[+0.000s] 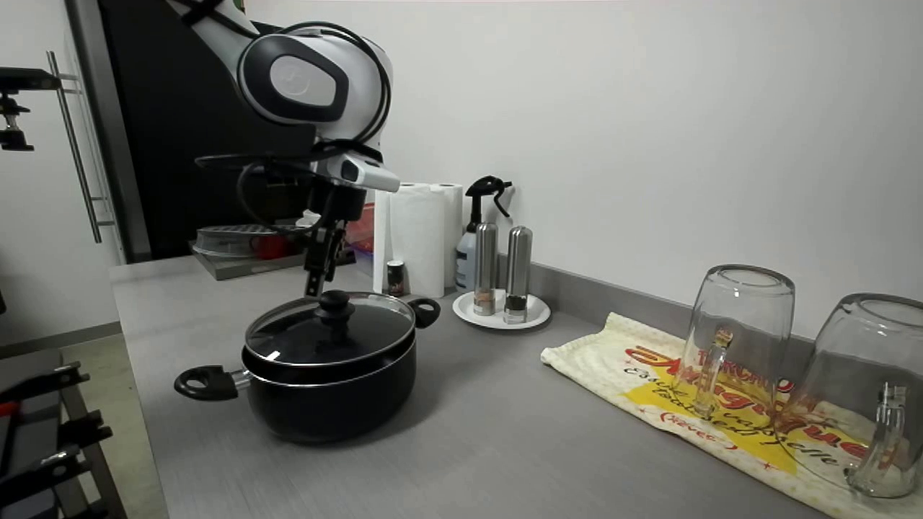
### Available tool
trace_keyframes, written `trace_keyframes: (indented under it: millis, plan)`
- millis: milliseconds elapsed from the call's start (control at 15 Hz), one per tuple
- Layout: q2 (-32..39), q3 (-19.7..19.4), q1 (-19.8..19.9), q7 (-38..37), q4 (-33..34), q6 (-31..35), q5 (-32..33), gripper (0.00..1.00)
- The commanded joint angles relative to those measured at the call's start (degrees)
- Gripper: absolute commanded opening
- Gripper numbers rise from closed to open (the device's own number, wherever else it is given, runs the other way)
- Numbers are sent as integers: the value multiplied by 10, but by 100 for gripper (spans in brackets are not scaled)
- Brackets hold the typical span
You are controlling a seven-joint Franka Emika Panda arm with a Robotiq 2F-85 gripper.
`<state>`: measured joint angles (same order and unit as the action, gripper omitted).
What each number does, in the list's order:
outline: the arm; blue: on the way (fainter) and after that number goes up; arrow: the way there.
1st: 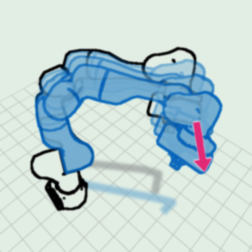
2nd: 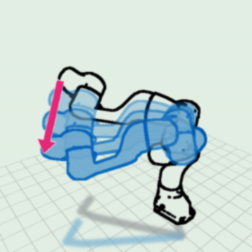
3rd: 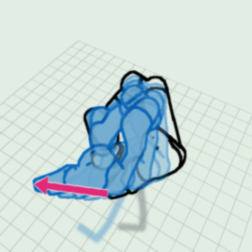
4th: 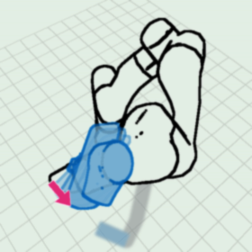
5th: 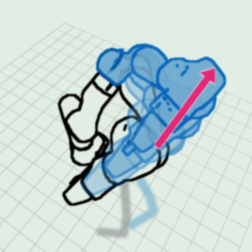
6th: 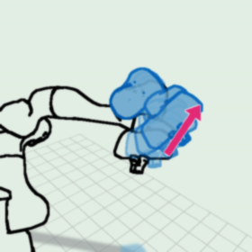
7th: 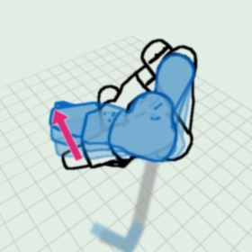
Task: Put the lid on the table
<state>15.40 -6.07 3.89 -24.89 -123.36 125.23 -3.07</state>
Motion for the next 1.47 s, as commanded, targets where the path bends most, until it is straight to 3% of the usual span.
trace_keyframes:
  millis: [0,1267,1333,1400]
  plan:
    - [11,-5,1,3,9,3,-15,100]
    - [27,-5,4,8,20,16,-41,100]
    - [28,-5,4,9,20,16,-40,75]
    - [29,-6,4,10,21,16,-40,73]
